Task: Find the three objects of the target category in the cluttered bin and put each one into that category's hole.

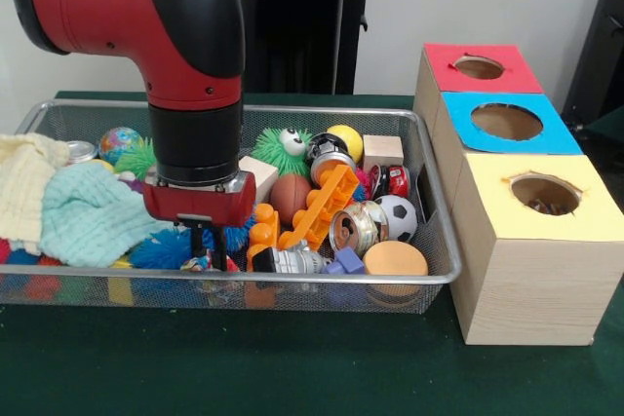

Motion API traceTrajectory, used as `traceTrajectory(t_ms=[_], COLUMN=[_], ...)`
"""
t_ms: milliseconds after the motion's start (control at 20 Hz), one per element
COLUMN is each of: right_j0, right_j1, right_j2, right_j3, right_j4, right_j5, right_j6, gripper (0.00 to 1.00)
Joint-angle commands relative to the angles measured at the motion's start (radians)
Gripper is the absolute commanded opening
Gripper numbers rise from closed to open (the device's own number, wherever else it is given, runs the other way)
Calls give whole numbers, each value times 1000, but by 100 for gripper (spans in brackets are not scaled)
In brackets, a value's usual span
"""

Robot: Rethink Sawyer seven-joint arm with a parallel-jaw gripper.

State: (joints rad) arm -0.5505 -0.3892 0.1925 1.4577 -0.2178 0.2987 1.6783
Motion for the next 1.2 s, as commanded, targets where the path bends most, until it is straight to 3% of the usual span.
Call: traceTrajectory(t_ms=[50, 200, 300, 450, 600, 1200], right_j0=[-3, -1, 3, 15, 21, 4], right_j1=[4, -18, -80, -213, -281, -323], right_j2=[94, 91, 76, 53, 41, 57], right_j3=[-61, -25, 42, 136, 165, 223], right_j4=[-14, 7, 22, 62, 87, 105], right_j5=[4, 20, 50, 175, 276, 273], right_j6=[25, 52, 77, 93, 83, 77], gripper=[0, 0, 0, 0, 0, 0])
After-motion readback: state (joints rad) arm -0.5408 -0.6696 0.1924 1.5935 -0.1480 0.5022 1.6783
